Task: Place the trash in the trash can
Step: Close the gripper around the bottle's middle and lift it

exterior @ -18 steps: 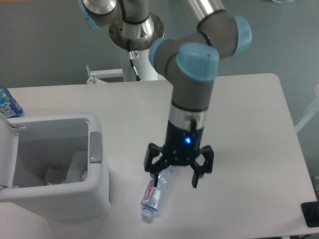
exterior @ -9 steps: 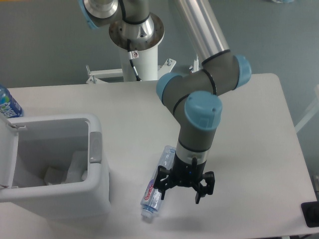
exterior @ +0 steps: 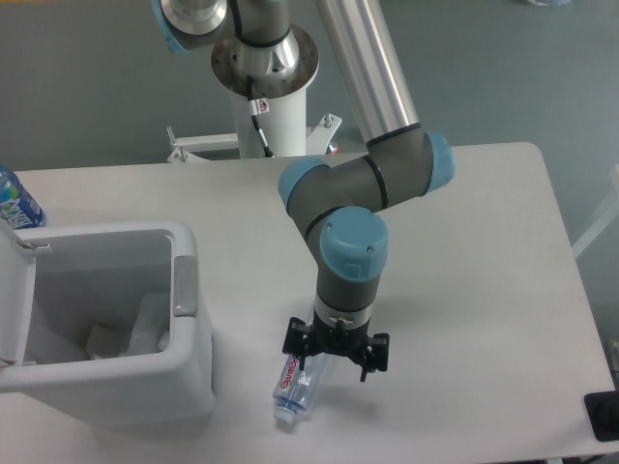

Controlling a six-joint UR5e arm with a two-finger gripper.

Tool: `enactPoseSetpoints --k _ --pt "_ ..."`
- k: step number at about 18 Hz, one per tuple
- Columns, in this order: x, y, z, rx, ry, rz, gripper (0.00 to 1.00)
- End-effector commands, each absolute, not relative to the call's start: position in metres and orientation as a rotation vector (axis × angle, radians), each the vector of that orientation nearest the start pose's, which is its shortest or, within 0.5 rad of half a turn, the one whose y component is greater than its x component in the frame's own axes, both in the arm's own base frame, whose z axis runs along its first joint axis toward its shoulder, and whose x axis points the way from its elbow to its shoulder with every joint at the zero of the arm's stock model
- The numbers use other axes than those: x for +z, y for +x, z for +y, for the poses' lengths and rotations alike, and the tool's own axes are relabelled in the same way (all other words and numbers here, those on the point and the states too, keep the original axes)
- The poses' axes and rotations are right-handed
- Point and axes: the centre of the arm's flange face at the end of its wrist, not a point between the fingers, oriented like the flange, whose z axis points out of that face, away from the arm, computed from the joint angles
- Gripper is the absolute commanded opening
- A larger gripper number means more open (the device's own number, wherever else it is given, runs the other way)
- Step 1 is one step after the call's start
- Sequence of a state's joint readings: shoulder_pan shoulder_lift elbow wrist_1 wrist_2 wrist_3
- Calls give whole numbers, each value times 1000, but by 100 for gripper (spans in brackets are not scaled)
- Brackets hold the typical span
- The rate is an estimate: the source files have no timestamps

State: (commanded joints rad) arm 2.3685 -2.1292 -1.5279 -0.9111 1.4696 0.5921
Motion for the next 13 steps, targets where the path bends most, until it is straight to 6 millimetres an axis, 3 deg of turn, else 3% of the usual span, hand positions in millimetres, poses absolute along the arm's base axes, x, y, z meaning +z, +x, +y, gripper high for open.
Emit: enactPoseSetpoints --k 13 --pt "221 -365 595 -2 -2976 -243 100"
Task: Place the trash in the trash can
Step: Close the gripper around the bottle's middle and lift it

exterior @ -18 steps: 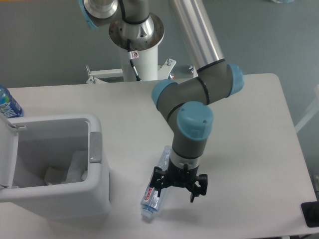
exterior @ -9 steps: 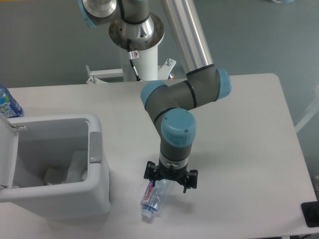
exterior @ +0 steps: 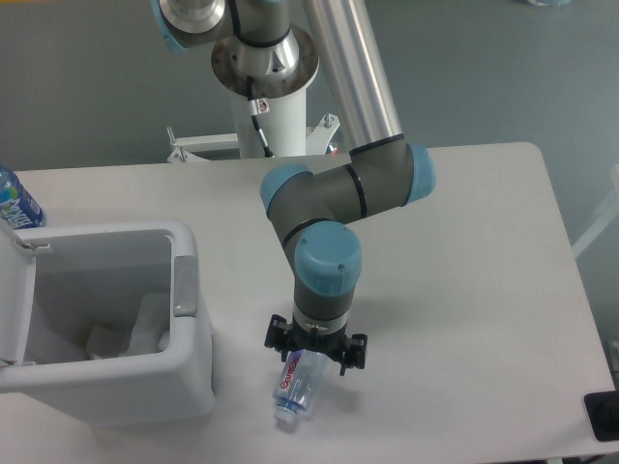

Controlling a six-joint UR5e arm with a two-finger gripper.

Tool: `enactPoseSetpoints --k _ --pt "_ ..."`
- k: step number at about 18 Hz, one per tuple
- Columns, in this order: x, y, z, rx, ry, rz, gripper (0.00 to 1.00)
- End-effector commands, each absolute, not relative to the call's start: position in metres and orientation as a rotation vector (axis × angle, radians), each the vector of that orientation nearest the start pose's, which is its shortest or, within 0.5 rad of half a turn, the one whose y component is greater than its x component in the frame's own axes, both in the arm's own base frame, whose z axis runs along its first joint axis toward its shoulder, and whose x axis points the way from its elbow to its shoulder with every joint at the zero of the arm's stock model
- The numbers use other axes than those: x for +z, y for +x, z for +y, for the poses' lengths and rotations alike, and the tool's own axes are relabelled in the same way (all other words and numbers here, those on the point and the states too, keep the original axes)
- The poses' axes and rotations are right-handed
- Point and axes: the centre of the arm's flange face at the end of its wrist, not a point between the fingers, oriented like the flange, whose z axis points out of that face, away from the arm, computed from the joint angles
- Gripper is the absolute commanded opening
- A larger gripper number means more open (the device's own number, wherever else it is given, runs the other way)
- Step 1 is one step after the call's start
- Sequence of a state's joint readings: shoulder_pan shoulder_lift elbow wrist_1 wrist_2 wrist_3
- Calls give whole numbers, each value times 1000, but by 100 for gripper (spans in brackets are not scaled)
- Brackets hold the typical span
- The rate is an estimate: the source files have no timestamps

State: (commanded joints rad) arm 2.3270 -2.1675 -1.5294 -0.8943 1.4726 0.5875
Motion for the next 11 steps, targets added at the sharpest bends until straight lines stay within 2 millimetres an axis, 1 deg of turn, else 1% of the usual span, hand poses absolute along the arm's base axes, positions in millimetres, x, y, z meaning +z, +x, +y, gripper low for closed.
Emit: enactPoseSetpoints --k 4,6,7,11 --pt "214 -366 595 -4 -2988 -238 100" --pt "206 -367 594 27 -3021 -240 100" --pt "202 -361 598 33 -3029 -225 100" --pt "201 -358 600 37 -3036 -216 100"
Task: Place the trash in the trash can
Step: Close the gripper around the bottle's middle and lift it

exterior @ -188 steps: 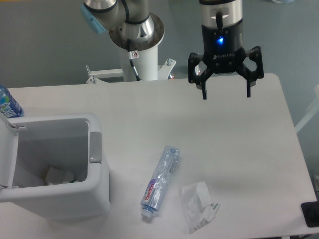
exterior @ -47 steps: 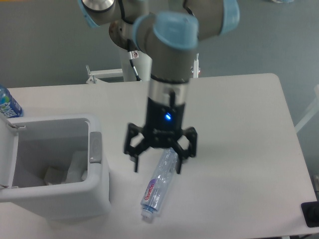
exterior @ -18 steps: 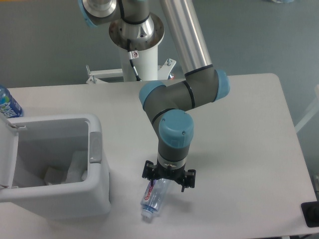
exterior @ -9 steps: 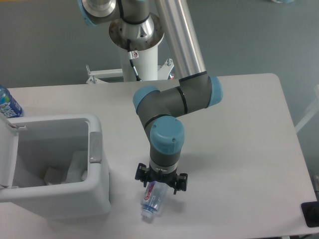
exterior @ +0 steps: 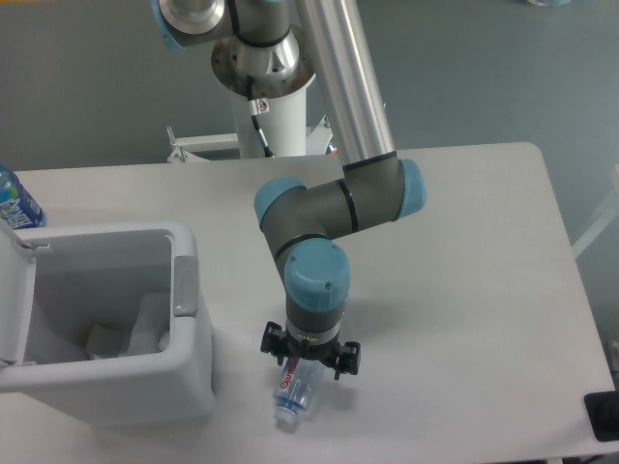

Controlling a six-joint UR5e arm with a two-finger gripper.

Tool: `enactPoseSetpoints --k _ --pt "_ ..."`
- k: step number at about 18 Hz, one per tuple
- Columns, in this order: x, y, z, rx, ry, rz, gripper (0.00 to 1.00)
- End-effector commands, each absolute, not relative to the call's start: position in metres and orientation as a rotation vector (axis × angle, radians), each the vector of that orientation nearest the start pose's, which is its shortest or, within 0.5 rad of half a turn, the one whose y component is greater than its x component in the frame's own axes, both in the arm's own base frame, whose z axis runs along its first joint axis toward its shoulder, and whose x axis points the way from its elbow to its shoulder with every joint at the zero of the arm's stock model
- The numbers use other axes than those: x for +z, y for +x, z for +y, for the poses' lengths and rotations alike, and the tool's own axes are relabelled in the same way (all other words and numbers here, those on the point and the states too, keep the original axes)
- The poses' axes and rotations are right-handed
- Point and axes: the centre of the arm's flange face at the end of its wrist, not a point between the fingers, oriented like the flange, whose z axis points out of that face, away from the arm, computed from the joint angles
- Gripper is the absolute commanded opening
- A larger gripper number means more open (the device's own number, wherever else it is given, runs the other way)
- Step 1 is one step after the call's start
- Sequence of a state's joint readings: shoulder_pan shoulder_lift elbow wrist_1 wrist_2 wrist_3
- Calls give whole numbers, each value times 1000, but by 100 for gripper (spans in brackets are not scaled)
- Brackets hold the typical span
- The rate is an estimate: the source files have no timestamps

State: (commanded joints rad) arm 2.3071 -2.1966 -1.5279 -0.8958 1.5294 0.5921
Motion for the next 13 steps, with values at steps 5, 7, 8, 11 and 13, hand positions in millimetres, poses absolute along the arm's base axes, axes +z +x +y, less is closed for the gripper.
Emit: enactPoseSetpoints --k 5,7,8,11,13 --pt "198 -357 599 37 -3048 -216 100" --pt "199 -357 599 40 -3045 -215 100" --pt "198 -357 599 39 -3046 -218 100" --pt "199 -357 599 42 -3046 -218 93" --pt "200 -358 598 56 -3051 -219 85"
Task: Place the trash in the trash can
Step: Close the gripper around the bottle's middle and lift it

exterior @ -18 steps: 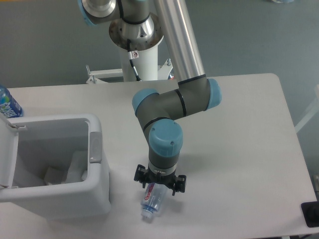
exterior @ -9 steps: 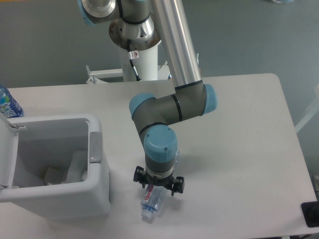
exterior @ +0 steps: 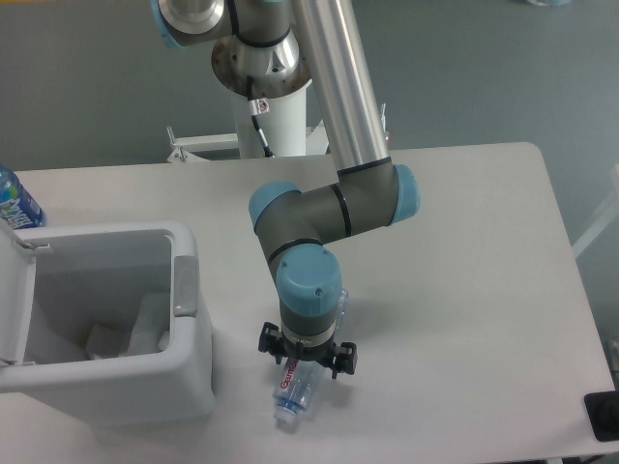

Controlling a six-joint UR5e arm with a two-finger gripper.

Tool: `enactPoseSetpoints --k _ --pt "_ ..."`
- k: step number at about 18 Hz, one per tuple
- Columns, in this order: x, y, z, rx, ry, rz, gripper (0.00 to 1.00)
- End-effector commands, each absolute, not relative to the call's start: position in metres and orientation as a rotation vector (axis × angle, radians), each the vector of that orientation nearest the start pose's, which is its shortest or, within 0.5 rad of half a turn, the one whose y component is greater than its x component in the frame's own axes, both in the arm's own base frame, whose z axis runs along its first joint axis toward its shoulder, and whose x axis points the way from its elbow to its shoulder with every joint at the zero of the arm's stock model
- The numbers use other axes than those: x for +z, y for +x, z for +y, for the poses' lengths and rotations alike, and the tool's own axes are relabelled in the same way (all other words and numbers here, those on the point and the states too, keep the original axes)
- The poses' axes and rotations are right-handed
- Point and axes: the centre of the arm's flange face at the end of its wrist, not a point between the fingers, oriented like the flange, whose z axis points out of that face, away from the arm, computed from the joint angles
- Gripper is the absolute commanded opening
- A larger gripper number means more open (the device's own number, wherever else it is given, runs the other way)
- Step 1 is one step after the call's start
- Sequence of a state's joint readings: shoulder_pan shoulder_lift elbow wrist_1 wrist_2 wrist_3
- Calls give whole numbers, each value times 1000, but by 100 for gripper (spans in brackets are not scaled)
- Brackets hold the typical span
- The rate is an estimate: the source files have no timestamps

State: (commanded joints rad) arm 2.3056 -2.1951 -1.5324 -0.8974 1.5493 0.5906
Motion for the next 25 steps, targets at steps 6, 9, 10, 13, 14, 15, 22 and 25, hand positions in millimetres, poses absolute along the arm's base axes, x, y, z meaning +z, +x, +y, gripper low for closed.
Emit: enactPoseSetpoints --k 6,9,10,13,14,15,22,25 --pt "198 -358 598 60 -3053 -219 74" --pt "198 -358 598 60 -3053 -219 71" --pt "198 -358 597 59 -3054 -219 71" --pt "199 -358 597 60 -3053 -217 70" --pt "199 -358 598 62 -3052 -217 70" --pt "199 -358 597 60 -3053 -217 69" --pt "199 -358 598 62 -3052 -217 67" --pt "199 -358 598 63 -3051 -214 62"
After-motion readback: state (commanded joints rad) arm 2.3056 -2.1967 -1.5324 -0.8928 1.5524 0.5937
